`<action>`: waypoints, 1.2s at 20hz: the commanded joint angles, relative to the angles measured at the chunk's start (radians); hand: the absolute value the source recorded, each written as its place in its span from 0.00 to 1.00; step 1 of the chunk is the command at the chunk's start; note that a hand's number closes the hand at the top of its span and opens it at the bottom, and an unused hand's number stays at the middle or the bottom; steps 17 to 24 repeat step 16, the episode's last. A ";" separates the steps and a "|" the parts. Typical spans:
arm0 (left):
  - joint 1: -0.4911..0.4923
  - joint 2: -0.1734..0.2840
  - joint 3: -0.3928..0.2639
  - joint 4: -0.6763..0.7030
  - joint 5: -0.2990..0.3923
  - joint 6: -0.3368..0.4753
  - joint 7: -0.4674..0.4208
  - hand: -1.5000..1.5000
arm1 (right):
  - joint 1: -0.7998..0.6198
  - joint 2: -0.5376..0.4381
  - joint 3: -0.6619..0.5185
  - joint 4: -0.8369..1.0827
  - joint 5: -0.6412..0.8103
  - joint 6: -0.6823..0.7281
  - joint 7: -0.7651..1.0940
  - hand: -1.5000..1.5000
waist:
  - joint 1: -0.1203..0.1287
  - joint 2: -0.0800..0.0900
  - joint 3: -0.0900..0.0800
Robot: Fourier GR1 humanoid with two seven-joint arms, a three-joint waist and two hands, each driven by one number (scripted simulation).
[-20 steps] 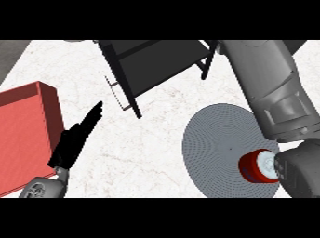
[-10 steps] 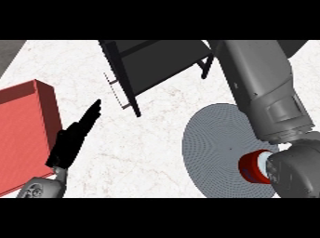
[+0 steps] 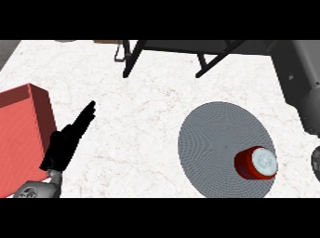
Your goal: Pick the cupcake from the placemat and place it in the tiered shelf
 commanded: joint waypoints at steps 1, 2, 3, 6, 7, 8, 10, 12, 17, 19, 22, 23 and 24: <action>0.044 -0.003 0.010 0.025 0.010 -0.003 -0.012 0.50 | 0.067 -0.174 0.004 0.001 0.009 0.111 -0.029 0.00 | -0.028 -0.003 0.004; 0.014 0.013 0.045 0.043 0.033 -0.016 -0.017 0.50 | 0.114 -0.162 0.008 0.005 0.006 0.134 -0.072 0.00 | -0.035 -0.001 0.004; 0.060 0.000 0.005 0.024 -0.007 0.005 -0.033 0.50 | 0.090 -0.218 0.000 0.010 -0.003 0.171 -0.049 0.00 | -0.021 0.002 0.004; 0.025 -0.003 0.016 0.030 0.002 -0.003 -0.015 0.50 | 0.148 -0.287 -0.001 0.018 -0.011 0.258 -0.118 0.00 | -0.024 0.004 0.005; 0.068 0.025 0.034 0.037 0.024 -0.039 -0.063 0.50 | 0.178 -0.277 0.000 0.021 -0.015 0.271 -0.167 0.00 | -0.018 0.001 0.005; 0.033 0.010 0.023 0.045 0.003 -0.018 -0.029 0.50 | 0.181 -0.310 0.005 0.034 -0.013 0.320 -0.174 0.00 | -0.018 0.003 0.005; 0.014 0.007 0.034 0.055 0.007 -0.018 -0.018 0.50 | 0.166 -0.365 0.008 0.050 -0.015 0.380 -0.162 0.00 | -0.017 0.002 0.005; 0.024 -0.025 -0.001 0.068 -0.021 -0.004 -0.037 0.50 | 0.208 -0.311 0.020 0.057 -0.008 0.348 -0.256 0.00 | -0.012 0.002 0.005; -0.006 -0.029 0.019 0.095 -0.028 0.003 -0.058 0.50 | 0.200 -0.343 0.043 0.098 0.015 0.357 -0.226 0.00 | -0.008 0.004 0.005; -0.006 -0.029 0.019 0.095 -0.028 0.003 -0.058 0.50 | 0.200 -0.343 0.043 0.098 0.015 0.357 -0.226 0.00 | -0.008 0.004 0.005; -0.006 -0.029 0.019 0.095 -0.028 0.003 -0.058 0.50 | 0.200 -0.343 0.043 0.098 0.015 0.357 -0.226 0.00 | -0.008 0.004 0.005; -0.006 -0.029 0.019 0.095 -0.028 0.003 -0.058 0.50 | 0.200 -0.343 0.043 0.098 0.015 0.357 -0.226 0.00 | -0.008 0.004 0.005; -0.006 -0.029 0.019 0.095 -0.028 0.003 -0.058 0.50 | 0.200 -0.343 0.043 0.098 0.015 0.357 -0.226 0.00 | -0.008 0.004 0.005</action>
